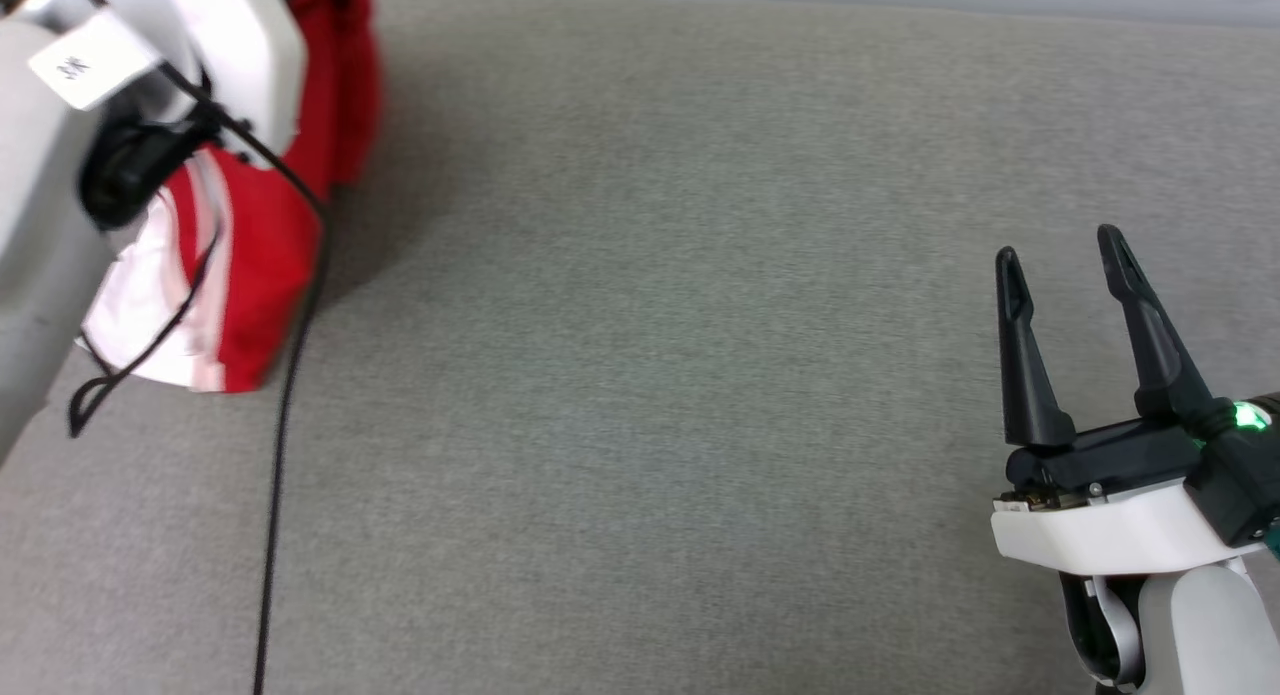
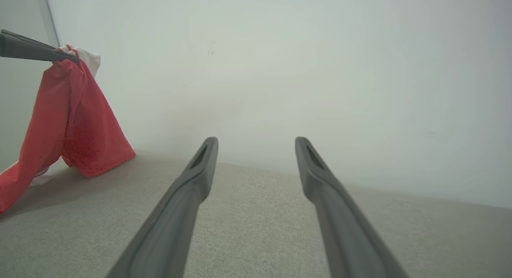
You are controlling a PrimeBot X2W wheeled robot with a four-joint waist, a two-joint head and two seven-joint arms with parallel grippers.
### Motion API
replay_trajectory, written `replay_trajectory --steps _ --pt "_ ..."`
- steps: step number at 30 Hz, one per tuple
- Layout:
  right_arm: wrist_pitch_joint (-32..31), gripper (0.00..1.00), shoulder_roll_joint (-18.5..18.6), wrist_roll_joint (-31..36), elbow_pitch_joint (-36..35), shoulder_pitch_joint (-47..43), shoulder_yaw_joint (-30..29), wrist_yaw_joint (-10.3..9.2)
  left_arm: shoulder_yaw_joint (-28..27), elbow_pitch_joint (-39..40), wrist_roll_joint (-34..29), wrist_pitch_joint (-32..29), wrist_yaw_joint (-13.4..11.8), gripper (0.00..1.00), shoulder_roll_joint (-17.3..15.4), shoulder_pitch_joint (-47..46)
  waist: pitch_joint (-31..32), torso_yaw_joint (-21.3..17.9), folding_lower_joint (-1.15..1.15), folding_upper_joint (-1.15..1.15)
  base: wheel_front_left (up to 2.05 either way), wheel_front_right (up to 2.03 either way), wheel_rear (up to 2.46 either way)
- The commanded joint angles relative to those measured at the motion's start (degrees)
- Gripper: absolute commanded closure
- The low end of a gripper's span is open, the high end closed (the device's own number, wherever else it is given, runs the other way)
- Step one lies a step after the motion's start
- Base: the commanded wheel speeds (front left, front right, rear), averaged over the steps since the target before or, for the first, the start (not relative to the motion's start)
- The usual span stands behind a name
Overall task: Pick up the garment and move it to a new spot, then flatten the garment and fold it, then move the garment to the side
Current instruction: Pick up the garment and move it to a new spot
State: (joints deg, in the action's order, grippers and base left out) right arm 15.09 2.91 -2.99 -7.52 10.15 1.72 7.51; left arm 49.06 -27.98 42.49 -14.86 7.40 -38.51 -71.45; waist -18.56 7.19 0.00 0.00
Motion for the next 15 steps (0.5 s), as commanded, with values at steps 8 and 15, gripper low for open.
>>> replay_trajectory --steps 8,15 --pt "0.13 0.0 -0.07 -2.79 -0.07 -1.12 -1.49 -0.04 6.57 9.23 -1.61 2.34 0.01 1.0 5.56 -4.16 1.14 -8.15 0.0 0.0 0.0 0.0 0.0" --pt "0.12 0.0 -0.07 -3.74 -0.28 -1.43 -3.07 -0.04 12.73 12.28 -2.66 4.08 0.0 1.0 12.52 -4.37 0.7 -12.09 0.0 0.0 0.0 0.0 0.0"
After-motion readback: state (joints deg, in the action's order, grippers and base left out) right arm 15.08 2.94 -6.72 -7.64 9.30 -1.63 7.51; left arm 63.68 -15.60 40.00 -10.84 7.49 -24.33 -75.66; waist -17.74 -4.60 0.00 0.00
